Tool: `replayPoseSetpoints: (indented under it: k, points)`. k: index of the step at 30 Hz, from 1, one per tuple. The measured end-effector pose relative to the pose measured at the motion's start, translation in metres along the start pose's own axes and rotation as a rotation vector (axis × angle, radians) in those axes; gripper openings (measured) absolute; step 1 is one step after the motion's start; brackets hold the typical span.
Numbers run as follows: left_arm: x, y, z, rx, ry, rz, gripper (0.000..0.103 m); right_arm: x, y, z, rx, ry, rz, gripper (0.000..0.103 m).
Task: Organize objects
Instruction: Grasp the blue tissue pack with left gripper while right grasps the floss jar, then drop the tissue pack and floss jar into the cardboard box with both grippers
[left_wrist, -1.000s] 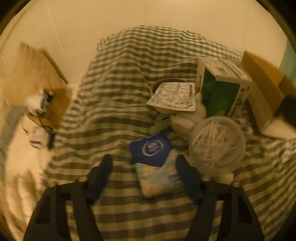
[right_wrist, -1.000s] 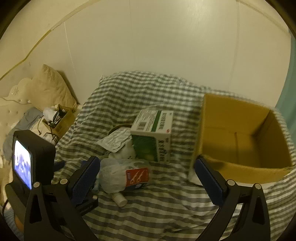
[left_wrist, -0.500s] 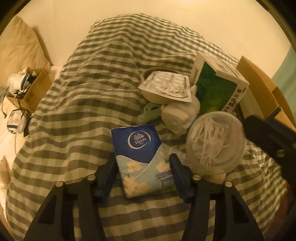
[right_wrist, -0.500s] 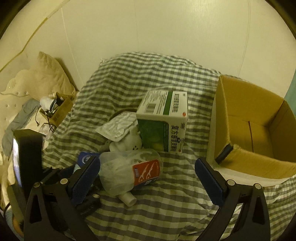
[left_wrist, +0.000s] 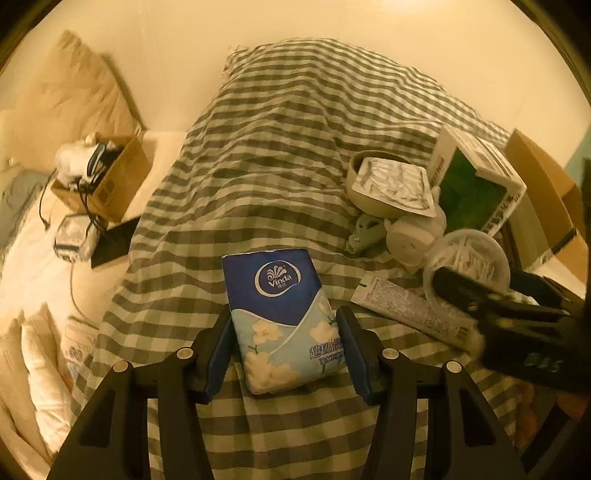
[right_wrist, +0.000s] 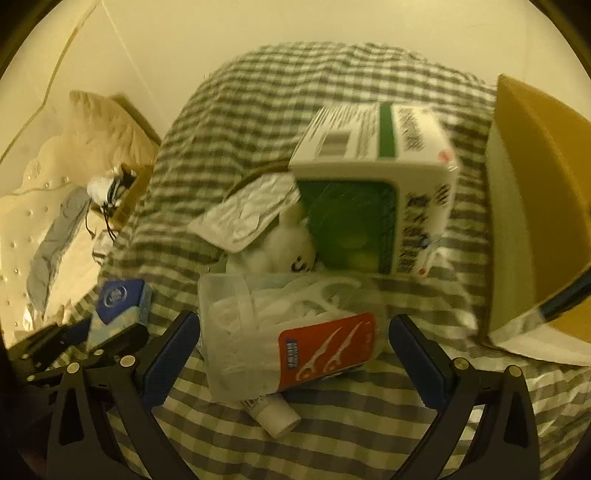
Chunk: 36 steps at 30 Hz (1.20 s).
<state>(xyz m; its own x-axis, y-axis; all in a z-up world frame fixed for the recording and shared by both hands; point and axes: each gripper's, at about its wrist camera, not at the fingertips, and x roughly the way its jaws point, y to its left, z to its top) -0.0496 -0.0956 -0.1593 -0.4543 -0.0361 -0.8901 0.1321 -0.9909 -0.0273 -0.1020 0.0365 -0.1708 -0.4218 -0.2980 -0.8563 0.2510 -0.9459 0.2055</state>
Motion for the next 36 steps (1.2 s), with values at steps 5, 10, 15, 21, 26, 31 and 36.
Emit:
replayPoseSetpoints:
  k: [5,10,15,21,26,31,36]
  points:
    - [-0.001,-0.003,0.002,0.011,0.007,0.002,0.055,0.005,0.009,-0.002,-0.015,0.006,-0.034,0.102]
    - [-0.011,-0.008,0.004,0.039,-0.035,0.032,0.055,-0.010,0.013,-0.003,-0.024,-0.031,-0.085,0.102]
    - [-0.032,-0.002,0.011,-0.011,-0.086,0.014,0.055,-0.052,0.024,0.000,-0.079,-0.086,-0.111,0.101]
    - [-0.077,-0.007,0.020,-0.048,-0.186,-0.026,0.055,-0.136,0.028,0.008,-0.111,-0.231,-0.182,0.101]
    - [-0.116,-0.045,0.031,-0.010,-0.260,-0.081,0.055,-0.202,0.007,-0.002,-0.098,-0.321,-0.245,0.102]
    - [-0.141,-0.107,0.041,0.083,-0.318,-0.152,0.055,-0.252,-0.026,0.004,-0.105,-0.351,-0.344,0.101]
    - [-0.146,-0.174,0.053,0.200,-0.328,-0.182,0.055,-0.285,-0.080,0.022,-0.016,-0.389,-0.387,0.098]
